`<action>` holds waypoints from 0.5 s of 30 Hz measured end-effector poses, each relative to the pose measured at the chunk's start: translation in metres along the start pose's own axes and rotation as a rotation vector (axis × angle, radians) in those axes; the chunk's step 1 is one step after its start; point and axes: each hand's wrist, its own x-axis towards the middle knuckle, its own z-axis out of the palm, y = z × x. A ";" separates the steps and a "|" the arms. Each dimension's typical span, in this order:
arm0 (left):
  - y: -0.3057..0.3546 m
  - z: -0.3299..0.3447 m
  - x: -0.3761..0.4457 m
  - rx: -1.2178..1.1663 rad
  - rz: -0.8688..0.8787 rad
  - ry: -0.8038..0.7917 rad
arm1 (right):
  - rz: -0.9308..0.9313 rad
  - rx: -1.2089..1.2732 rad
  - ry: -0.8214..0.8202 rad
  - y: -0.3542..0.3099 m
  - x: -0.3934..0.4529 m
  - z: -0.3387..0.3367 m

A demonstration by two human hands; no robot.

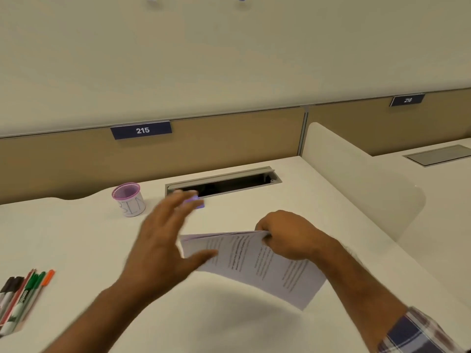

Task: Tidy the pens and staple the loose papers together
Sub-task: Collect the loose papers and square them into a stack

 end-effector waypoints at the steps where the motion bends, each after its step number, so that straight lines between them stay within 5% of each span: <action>1: 0.012 0.001 0.007 0.069 0.082 -0.137 | -0.008 -0.028 -0.013 -0.005 0.001 -0.001; 5: 0.025 0.014 0.026 0.234 -0.036 -0.513 | -0.032 -0.063 -0.018 -0.022 0.000 0.000; 10: -0.032 0.000 0.009 -0.308 -0.291 -0.146 | -0.021 0.025 0.000 -0.006 -0.007 -0.003; 15: -0.049 0.015 -0.004 -0.635 -0.475 -0.416 | -0.054 0.157 -0.073 -0.006 -0.010 -0.005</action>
